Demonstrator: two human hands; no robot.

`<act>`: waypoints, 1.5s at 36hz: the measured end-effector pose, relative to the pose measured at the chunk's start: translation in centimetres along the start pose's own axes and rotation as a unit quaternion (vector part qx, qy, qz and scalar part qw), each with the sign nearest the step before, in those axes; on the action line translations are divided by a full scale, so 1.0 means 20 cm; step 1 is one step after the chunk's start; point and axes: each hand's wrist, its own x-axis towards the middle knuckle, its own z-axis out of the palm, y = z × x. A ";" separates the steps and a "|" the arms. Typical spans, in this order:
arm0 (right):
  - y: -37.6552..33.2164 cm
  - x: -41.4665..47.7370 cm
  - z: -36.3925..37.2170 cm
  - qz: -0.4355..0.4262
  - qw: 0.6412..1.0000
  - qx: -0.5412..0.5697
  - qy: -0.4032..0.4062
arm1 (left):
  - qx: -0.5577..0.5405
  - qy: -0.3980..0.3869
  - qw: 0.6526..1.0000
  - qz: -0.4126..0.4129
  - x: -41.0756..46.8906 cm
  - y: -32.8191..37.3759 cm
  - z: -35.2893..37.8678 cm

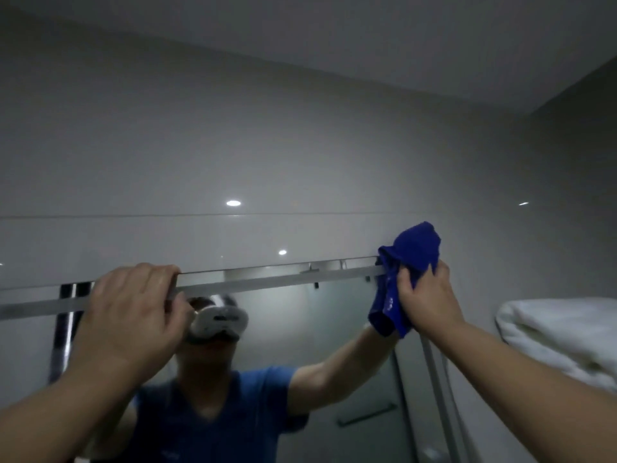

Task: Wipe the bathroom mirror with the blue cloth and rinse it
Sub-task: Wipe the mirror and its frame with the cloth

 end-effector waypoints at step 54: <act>-1.21 -0.73 0.52 -0.342 0.923 -0.119 -0.131 | -0.297 0.067 0.949 -0.076 -0.02 -0.02 -0.11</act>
